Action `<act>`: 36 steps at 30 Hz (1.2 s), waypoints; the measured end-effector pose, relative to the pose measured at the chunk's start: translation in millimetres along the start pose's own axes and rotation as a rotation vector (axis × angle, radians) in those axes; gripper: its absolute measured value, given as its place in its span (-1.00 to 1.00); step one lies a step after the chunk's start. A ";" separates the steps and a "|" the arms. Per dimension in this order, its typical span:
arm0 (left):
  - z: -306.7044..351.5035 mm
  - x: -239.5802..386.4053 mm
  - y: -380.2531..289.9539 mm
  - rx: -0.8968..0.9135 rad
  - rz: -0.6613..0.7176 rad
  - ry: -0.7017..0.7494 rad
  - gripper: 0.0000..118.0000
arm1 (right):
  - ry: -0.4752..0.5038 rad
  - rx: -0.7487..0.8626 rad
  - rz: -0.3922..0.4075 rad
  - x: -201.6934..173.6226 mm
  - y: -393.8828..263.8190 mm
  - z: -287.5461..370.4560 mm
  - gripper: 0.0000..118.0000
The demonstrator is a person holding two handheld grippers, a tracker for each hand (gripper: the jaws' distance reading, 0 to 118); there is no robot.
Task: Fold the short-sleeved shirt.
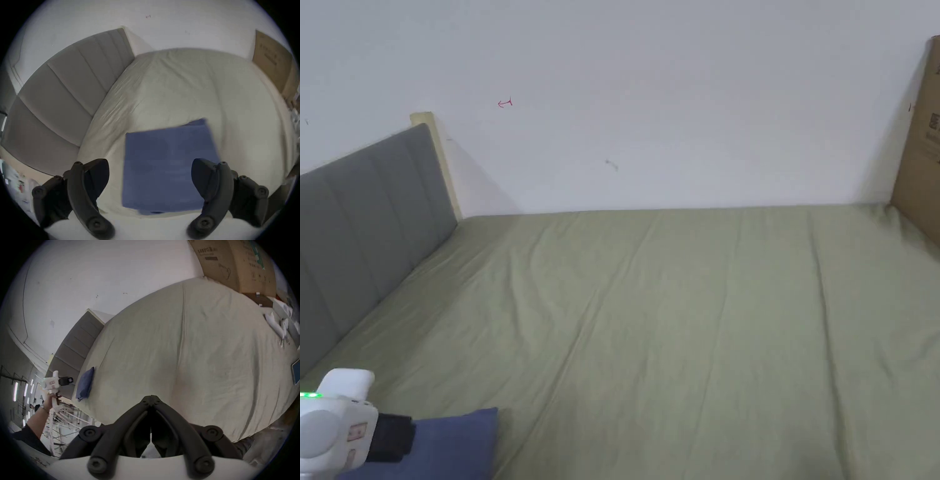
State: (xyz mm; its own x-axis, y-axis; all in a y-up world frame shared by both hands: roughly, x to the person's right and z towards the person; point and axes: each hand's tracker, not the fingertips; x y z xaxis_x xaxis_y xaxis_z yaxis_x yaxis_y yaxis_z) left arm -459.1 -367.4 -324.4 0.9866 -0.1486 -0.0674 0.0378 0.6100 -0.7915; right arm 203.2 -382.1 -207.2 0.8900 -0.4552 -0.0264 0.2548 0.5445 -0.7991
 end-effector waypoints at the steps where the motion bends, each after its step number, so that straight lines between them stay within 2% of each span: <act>1: 9.6 7.7 2.7 0.017 0.020 -0.057 0.81 | -0.027 0.015 0.030 -3.9 2.2 1.7 -1.00; 3: 39.7 41.3 4.4 0.050 0.058 -0.209 0.80 | -0.096 0.051 0.107 -18.0 7.8 5.6 -1.00; 4: 51.7 58.1 7.7 0.047 0.069 -0.298 0.68 | -0.120 0.064 0.141 -28.1 10.8 8.1 -1.00; 5: 62.4 74.2 10.2 0.056 0.068 -0.370 0.41 | -0.132 0.072 0.166 -34.6 14.4 9.6 -1.00; 6: 74.7 94.5 13.4 0.097 0.047 -0.416 -0.03 | -0.135 0.084 0.195 -42.8 19.1 12.0 -1.00; 7: 84.1 111.0 16.4 0.130 0.023 -0.449 -0.69 | -0.139 0.096 0.213 -47.1 23.8 13.6 -1.00; 8: 97.4 133.9 19.7 0.169 -0.030 -0.456 -0.98 | -0.144 0.116 0.232 -51.1 30.2 15.8 -1.00; 11: 122.6 183.4 28.9 0.288 -0.060 -0.474 -0.97 | -0.128 0.209 0.267 -73.3 42.6 30.1 -1.00; 14: 149.6 221.4 30.7 0.391 0.007 -0.563 -0.98 | -0.131 0.340 0.257 -88.8 57.2 47.1 -1.00; 17: 179.2 250.2 22.3 0.614 0.004 -0.483 -0.98 | -0.107 0.534 0.232 -100.3 63.1 66.3 -1.00; 18: 189.4 257.0 16.4 0.690 0.013 -0.400 -0.98 | -0.124 0.603 0.261 -104.5 62.3 70.0 -1.00; 19: 200.3 264.6 7.3 0.790 0.045 -0.303 -0.98 | -0.159 0.725 0.336 -109.5 57.4 74.3 -1.00; 21: 213.8 268.1 -5.4 0.935 0.103 -0.246 -0.98 | -0.221 0.951 0.465 -112.4 42.2 78.4 -1.00; 22: 217.6 271.0 -9.4 0.985 0.097 -0.208 -0.98 | -0.265 0.976 0.465 -114.8 39.7 80.2 -1.00; 24: 224.4 278.3 -18.1 1.066 0.053 -0.114 -0.97 | -0.264 0.950 0.378 -118.7 40.6 83.8 -1.00; 25: 225.1 279.0 -20.6 1.079 0.030 -0.132 -0.97 | -0.241 0.947 0.335 -117.3 40.5 85.1 -1.00; 27: 225.5 283.8 -23.0 1.067 0.000 -0.150 -0.97 | -0.255 0.946 0.331 -115.8 41.4 85.1 -0.98; 29: 226.3 284.3 -25.4 1.049 -0.017 -0.198 -0.83 | -0.289 0.934 0.333 -114.6 42.3 85.9 -0.35; 30: 227.3 286.1 -26.3 1.042 -0.011 -0.208 -0.61 | -0.292 0.932 0.333 -113.1 40.7 87.2 -0.02; 31: 227.8 287.5 -27.0 1.036 -0.007 -0.205 -0.15 | -0.292 0.934 0.332 -112.3 38.6 88.2 0.25; 33: 226.8 288.9 -28.0 1.013 0.000 -0.204 0.70 | -0.304 0.944 0.347 -112.2 34.0 91.5 0.48; 34: 226.4 289.0 -28.2 0.994 0.003 -0.204 1.00 | -0.333 0.955 0.382 -113.3 32.6 93.2 0.68; 36: 230.5 289.3 -35.0 1.004 0.001 -0.222 1.00 | -0.398 0.984 0.443 -115.2 28.0 97.0 0.97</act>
State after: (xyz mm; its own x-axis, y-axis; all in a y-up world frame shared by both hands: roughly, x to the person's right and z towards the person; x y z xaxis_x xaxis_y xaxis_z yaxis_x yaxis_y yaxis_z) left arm -138.4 -252.3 -176.2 0.9899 -0.0628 0.1269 0.0518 0.9947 0.0885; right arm 144.5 -246.2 -168.3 0.9869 0.0727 0.1439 -0.0811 0.9953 0.0530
